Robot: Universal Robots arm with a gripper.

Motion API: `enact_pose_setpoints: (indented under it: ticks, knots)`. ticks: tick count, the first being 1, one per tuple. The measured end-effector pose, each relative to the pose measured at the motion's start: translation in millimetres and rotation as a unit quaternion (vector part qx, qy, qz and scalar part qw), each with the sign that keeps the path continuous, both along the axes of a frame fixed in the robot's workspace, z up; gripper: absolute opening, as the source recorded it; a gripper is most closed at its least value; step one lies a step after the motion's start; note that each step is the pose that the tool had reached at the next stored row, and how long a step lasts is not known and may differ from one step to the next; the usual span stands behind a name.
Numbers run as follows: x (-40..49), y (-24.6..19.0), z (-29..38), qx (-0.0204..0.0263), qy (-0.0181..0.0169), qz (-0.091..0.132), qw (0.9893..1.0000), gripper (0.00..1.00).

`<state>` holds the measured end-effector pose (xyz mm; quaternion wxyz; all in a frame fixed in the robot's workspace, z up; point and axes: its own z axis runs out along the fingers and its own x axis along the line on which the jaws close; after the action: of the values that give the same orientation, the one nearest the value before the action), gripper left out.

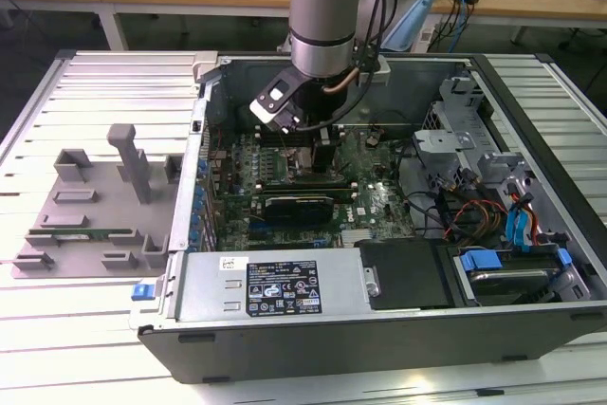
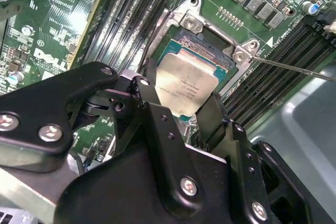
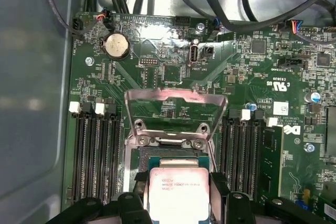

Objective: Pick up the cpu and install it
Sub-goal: 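Place the cpu into insertion slot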

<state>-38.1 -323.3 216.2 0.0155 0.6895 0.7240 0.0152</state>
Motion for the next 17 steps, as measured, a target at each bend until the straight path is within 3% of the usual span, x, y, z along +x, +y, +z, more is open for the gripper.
enact_pose_setpoints:
  ticks: [17]
  knots:
    - [0.0,6.1,-5.8,0.0013,0.0,-0.002,1.0,0.55]
